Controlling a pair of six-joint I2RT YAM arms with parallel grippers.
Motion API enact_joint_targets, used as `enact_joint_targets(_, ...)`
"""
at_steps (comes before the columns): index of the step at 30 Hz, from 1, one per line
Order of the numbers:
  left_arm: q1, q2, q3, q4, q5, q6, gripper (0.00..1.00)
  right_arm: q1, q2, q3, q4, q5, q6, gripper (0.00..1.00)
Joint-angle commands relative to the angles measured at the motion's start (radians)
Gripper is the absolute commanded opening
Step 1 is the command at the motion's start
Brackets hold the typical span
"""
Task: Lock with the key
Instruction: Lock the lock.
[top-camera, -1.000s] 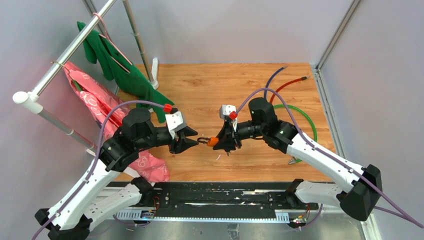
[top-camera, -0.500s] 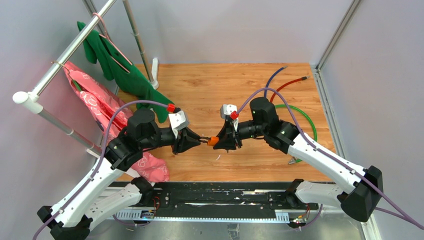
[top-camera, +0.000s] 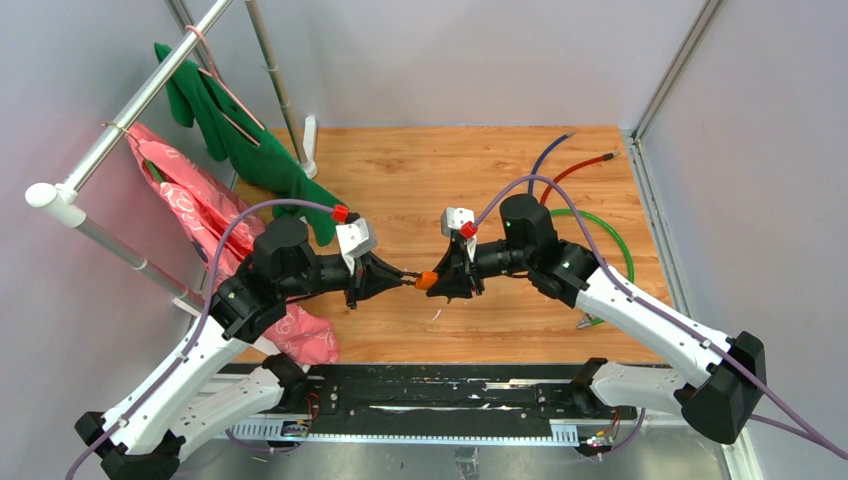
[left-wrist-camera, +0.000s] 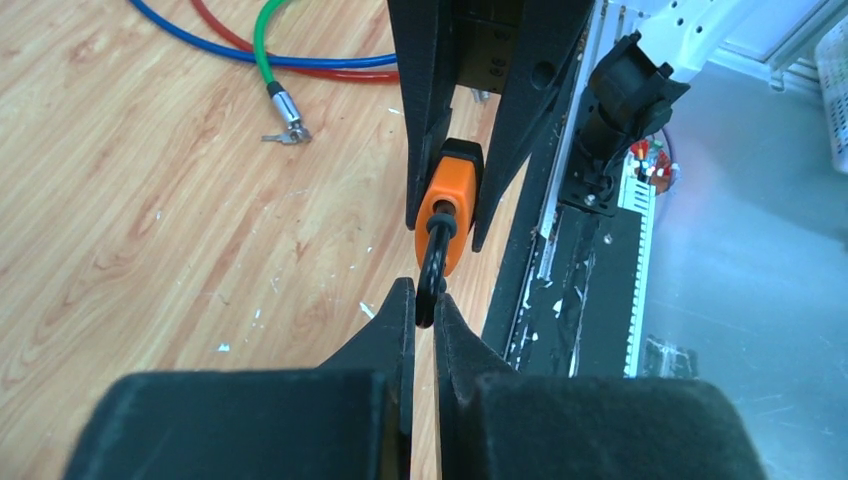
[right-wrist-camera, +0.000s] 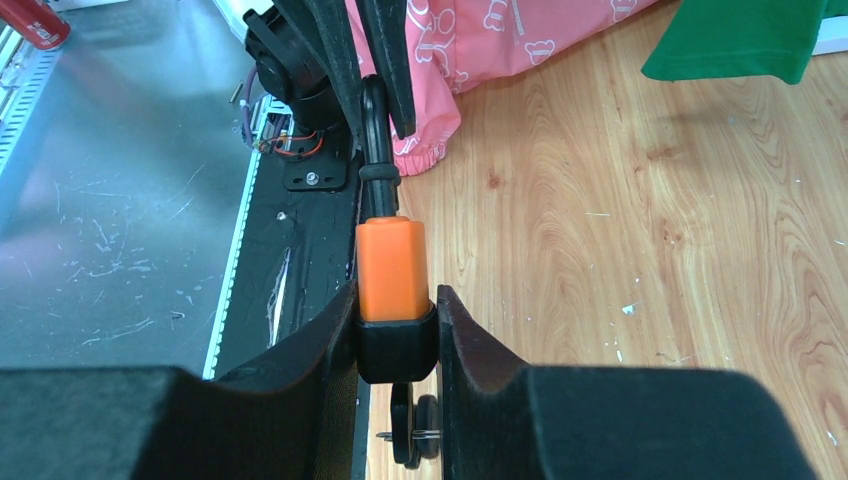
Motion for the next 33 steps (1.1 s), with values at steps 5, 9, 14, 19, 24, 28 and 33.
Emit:
enact_joint_targets(5,-0.003,-0.012,-0.034,0.068,0.053,-0.127,0.0,0.017,-0.037,0.039,0.012,0.054,-0.028,0.0)
enact_joint_targets(9,-0.003,-0.012,-0.055,0.092,0.031,-0.136,0.0,0.027,-0.028,0.05,0.024,0.038,-0.026,0.0)
enact_joint_targets(14,-0.005,-0.011,-0.072,0.127,0.041,-0.146,0.0,0.036,-0.03,0.052,0.065,0.018,-0.01,0.0)
enact_joint_targets(19,-0.005,-0.013,-0.075,0.125,0.039,-0.123,0.0,0.04,-0.047,0.037,0.117,-0.032,0.012,0.0)
enact_joint_targets(24,-0.007,-0.016,-0.115,0.191,0.065,-0.191,0.0,0.044,-0.057,0.018,0.209,-0.044,0.053,0.0)
enact_joint_targets(28,-0.018,-0.015,-0.131,0.22,0.062,-0.203,0.0,0.051,-0.052,0.02,0.24,-0.047,0.057,0.0)
enact_joint_targets(33,-0.024,-0.014,-0.136,0.204,0.066,-0.18,0.0,0.062,-0.039,0.029,0.254,-0.034,0.057,0.0)
